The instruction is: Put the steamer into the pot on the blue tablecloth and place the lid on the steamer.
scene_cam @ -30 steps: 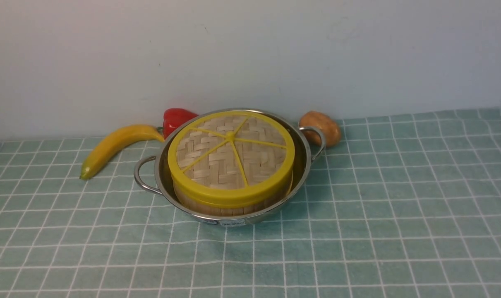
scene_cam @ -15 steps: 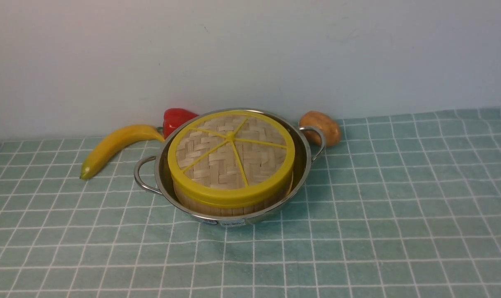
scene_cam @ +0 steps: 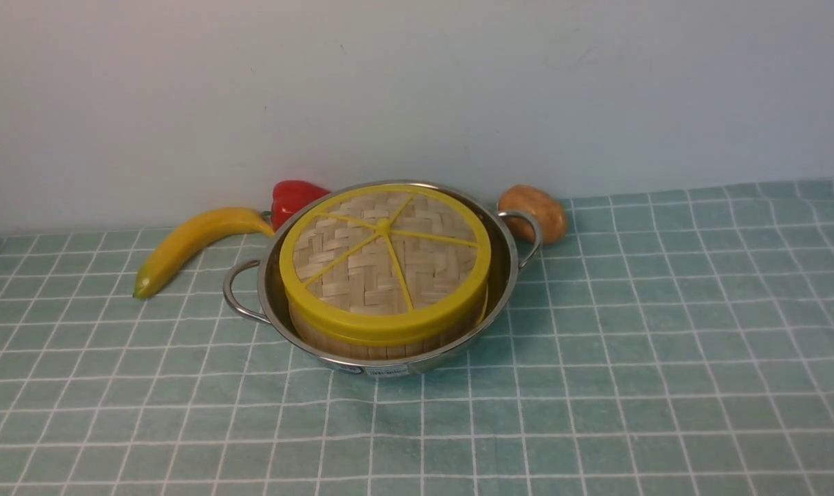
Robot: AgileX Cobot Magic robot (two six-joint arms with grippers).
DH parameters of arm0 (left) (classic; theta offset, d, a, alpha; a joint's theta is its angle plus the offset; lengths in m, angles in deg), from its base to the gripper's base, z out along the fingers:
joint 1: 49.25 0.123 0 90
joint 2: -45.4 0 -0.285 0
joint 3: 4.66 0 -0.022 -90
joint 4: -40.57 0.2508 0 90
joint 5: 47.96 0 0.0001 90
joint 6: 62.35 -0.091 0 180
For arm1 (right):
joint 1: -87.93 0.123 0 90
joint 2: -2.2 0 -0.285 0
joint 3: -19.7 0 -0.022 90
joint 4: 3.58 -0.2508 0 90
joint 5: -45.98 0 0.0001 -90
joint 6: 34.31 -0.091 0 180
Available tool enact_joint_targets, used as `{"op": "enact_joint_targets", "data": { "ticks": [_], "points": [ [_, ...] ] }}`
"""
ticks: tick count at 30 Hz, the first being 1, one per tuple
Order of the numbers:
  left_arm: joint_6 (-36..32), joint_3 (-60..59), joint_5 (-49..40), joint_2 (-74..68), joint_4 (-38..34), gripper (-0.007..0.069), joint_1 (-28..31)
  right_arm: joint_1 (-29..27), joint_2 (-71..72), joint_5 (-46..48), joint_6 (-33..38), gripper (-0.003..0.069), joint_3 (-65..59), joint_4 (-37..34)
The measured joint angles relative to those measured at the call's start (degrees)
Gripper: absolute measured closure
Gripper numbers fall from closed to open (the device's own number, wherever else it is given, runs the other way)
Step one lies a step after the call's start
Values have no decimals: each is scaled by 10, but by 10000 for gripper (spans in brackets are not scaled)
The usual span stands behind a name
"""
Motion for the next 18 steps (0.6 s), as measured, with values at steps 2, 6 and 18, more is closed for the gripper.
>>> {"op": "enact_joint_targets", "data": {
  "ticks": [2, 6, 18],
  "points": [
    [0, 0, 0, 0, 0, 382, 0, 0, 0, 6, 0, 428, -1, 0],
    [0, 0, 0, 0, 0, 382, 0, 0, 0, -3, 0, 420, -15, 1],
    [0, 0, 0, 0, 0, 382, 0, 0, 0, -31, 33, 419, -33, 4]
  ]
}}
